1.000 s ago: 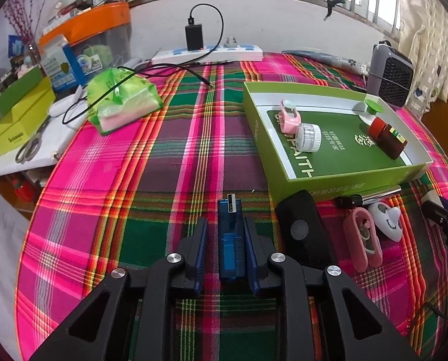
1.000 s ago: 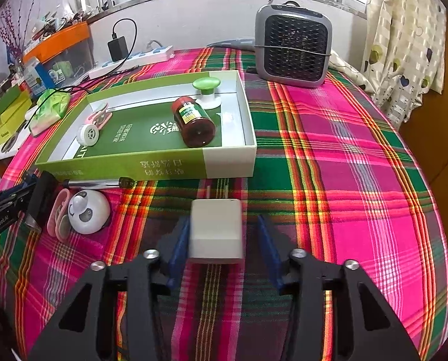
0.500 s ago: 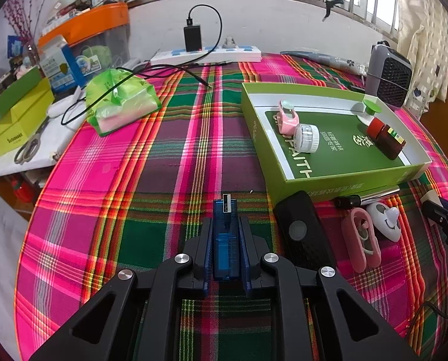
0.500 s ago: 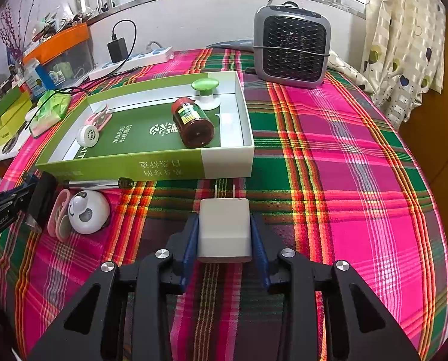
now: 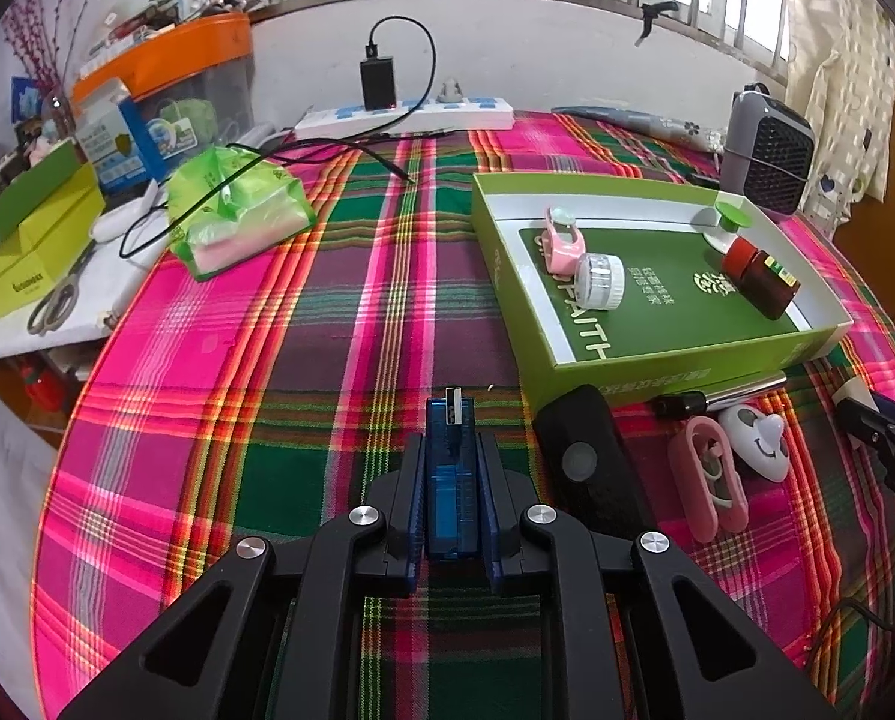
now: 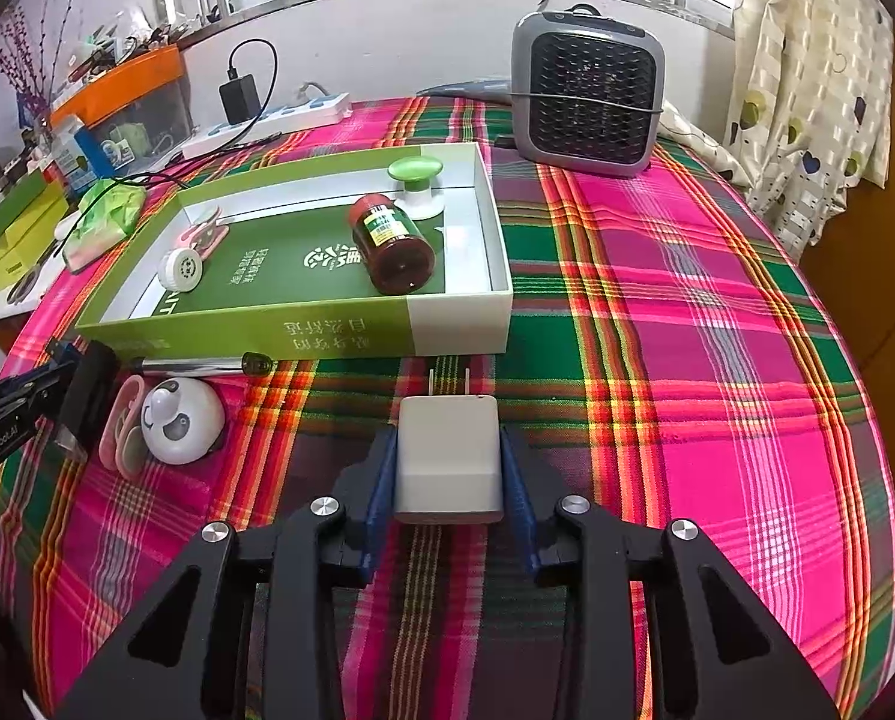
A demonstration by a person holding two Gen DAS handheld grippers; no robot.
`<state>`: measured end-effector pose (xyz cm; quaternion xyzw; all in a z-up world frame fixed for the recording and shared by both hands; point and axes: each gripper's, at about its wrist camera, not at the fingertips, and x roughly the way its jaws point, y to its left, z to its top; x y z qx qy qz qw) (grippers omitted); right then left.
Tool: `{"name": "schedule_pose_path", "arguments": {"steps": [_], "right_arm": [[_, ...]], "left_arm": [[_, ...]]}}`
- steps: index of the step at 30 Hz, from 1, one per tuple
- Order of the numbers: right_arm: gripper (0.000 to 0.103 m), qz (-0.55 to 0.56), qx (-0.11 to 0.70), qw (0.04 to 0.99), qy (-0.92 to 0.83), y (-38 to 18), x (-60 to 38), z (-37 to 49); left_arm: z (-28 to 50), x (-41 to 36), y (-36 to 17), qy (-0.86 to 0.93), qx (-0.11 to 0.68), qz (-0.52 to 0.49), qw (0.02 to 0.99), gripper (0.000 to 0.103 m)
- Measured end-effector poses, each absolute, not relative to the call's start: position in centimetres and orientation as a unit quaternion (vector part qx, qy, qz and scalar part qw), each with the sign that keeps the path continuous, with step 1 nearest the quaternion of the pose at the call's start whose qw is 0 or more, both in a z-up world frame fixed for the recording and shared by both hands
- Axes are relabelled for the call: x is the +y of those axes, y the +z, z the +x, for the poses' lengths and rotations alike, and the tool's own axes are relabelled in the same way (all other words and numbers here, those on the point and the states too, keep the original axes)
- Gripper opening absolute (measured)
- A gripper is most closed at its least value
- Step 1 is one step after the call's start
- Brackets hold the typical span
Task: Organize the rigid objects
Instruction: 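Carry the blue USB stick and white charger over the tray with both tools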
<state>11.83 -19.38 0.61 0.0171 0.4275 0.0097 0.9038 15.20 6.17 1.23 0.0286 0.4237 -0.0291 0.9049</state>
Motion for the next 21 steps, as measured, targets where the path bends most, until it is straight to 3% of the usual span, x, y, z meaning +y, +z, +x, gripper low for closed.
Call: {"name": "schedule_pose_path", "arguments": {"steps": [21], "right_arm": [[0.035, 0.003, 0.385, 0.922, 0.031, 4.8, -20.0, 12.8]], "left_arm": [[15.7, 3.9, 5.2, -0.068, 0.391, 0.027, 0.918, 0.015]]}}
